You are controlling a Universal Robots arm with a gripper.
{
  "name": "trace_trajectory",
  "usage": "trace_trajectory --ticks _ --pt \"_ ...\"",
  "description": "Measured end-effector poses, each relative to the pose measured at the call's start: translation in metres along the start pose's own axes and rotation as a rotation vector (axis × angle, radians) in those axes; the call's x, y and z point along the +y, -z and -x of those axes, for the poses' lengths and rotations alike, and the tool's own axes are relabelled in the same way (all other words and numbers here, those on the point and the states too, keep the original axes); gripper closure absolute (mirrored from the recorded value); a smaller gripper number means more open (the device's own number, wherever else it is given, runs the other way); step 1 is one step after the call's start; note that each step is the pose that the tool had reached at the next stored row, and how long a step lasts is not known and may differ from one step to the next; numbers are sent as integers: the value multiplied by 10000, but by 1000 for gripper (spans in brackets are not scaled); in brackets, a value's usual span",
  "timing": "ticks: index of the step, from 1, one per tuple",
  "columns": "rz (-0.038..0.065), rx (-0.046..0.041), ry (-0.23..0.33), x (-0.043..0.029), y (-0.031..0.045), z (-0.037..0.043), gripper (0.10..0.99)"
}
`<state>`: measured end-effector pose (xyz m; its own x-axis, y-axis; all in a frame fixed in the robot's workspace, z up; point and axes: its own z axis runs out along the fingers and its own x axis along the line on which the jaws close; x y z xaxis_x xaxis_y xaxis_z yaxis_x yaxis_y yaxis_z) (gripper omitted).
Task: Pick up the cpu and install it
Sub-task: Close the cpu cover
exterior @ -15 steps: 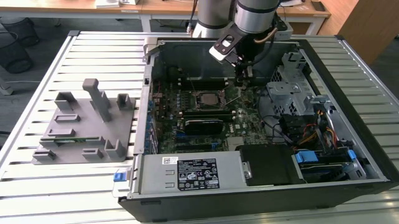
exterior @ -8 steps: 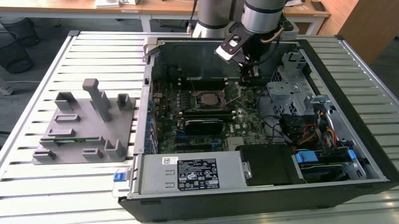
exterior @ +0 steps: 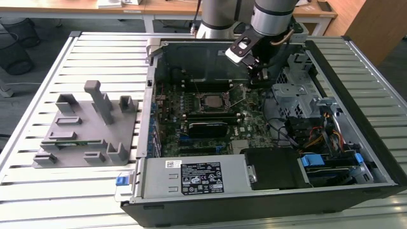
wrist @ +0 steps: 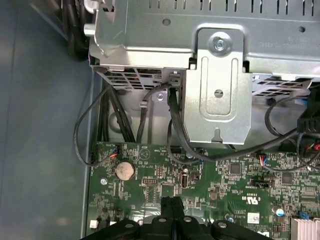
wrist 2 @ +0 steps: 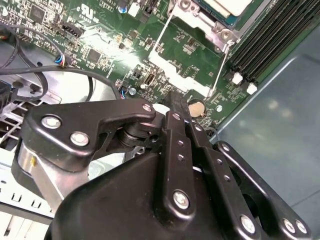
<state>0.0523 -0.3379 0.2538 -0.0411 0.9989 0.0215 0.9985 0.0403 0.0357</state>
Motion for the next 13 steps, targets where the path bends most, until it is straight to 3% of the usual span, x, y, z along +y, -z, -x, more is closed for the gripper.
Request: trace_trajectory --ticks 9,13 --pt "-92 4 -2 9 -117 2 980" --pt "-121 3 -3 -14 -122 1 980"
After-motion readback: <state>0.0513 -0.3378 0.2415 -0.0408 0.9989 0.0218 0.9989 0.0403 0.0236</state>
